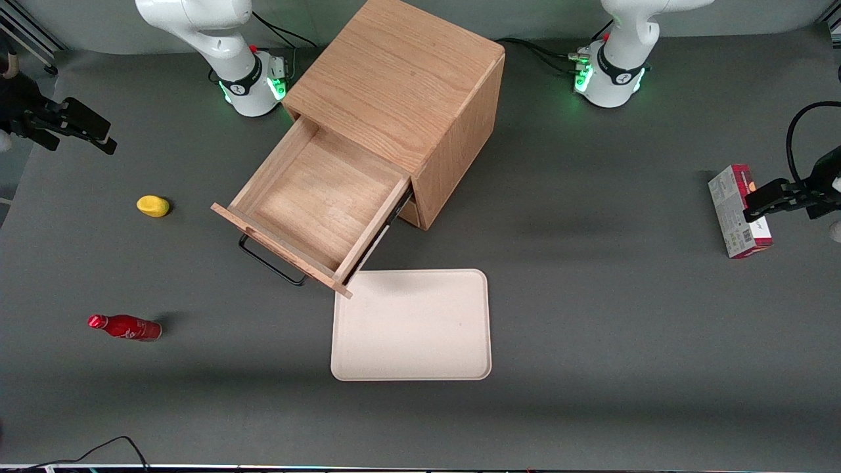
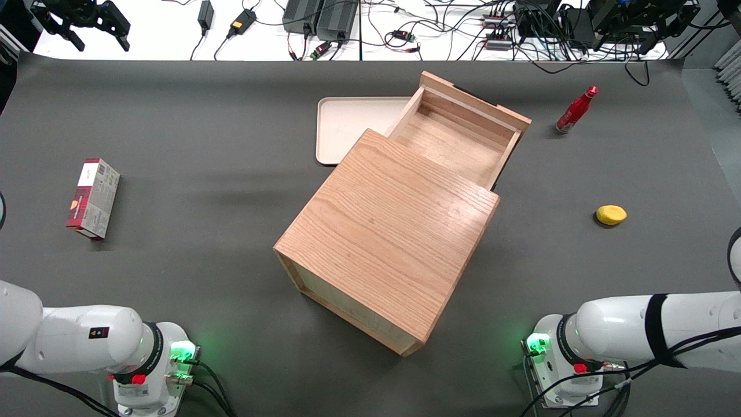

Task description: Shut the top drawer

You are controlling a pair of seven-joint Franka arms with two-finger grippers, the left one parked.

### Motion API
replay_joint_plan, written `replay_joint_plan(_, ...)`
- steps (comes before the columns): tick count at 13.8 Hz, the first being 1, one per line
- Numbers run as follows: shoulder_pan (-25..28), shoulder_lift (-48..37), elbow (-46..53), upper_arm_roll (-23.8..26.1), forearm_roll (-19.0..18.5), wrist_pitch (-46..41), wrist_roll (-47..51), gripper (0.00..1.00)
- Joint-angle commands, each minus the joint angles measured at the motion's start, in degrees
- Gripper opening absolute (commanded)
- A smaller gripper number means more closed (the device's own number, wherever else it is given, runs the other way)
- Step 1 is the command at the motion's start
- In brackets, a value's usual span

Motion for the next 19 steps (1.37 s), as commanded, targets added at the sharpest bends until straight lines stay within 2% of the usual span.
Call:
replay_joint_plan(1,0.1,1.8,2.5,-0.7,-0.2,-0.8,-0.8,1.0)
replay_joint_plan(19,-0.3,1.0,4.2,-0.3,-0.2,-1.3,0.3,1.0)
